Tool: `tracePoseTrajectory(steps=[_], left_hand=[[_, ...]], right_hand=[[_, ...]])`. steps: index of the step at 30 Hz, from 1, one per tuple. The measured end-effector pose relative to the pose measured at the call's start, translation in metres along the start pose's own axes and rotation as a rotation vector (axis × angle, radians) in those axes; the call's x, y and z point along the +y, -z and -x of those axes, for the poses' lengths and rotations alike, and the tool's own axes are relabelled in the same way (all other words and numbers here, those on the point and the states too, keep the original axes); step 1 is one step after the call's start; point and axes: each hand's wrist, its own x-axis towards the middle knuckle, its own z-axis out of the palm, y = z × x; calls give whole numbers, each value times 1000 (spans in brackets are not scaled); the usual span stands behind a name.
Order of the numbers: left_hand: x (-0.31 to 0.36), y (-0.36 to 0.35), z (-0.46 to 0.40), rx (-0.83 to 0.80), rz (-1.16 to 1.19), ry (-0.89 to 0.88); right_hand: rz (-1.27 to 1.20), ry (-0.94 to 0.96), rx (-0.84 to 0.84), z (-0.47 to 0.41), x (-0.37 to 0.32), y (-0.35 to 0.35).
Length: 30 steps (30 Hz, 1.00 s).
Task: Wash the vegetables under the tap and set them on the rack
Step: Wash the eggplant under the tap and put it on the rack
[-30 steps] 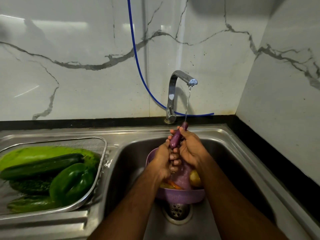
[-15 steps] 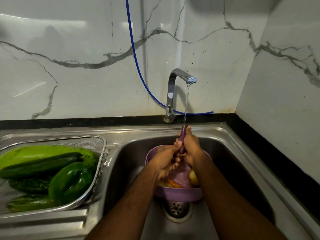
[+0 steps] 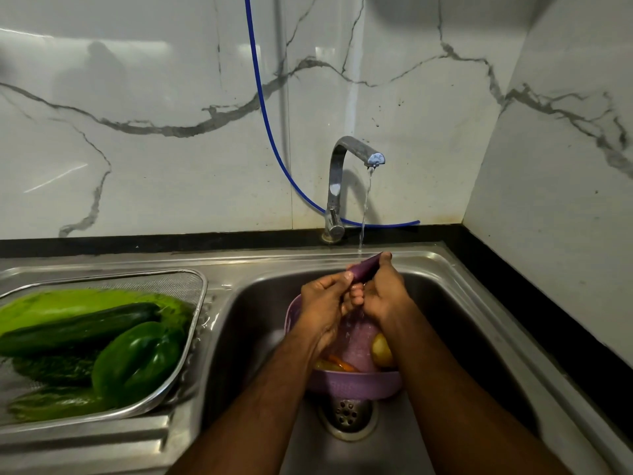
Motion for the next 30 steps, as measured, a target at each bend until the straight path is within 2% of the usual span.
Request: tracePoseTrajectory(steps=[4, 9, 12, 16, 20, 23, 27, 30], left_hand=[[-1, 3, 2, -54, -35, 18], [0, 7, 5, 5, -282, 12], [-5, 14, 0, 76, -527, -95], [-6, 22, -1, 35, -734, -163], [-7, 28, -5, 25, -843, -144], [-10, 27, -7, 56, -838, -122], [-4, 19, 0, 23, -638, -119], [0, 19, 3, -65, -423, 33]], right_hand=[[-20, 58, -39, 2, -1, 0], [60, 41, -110, 3, 1, 3], [171, 97, -163, 8, 3, 1], [285, 209, -101, 5, 9, -2], [245, 235, -108, 0, 9, 0], [246, 268, -160, 0, 11, 1], [136, 235, -215, 2, 7, 2], [-20, 169, -288, 3, 0, 7]])
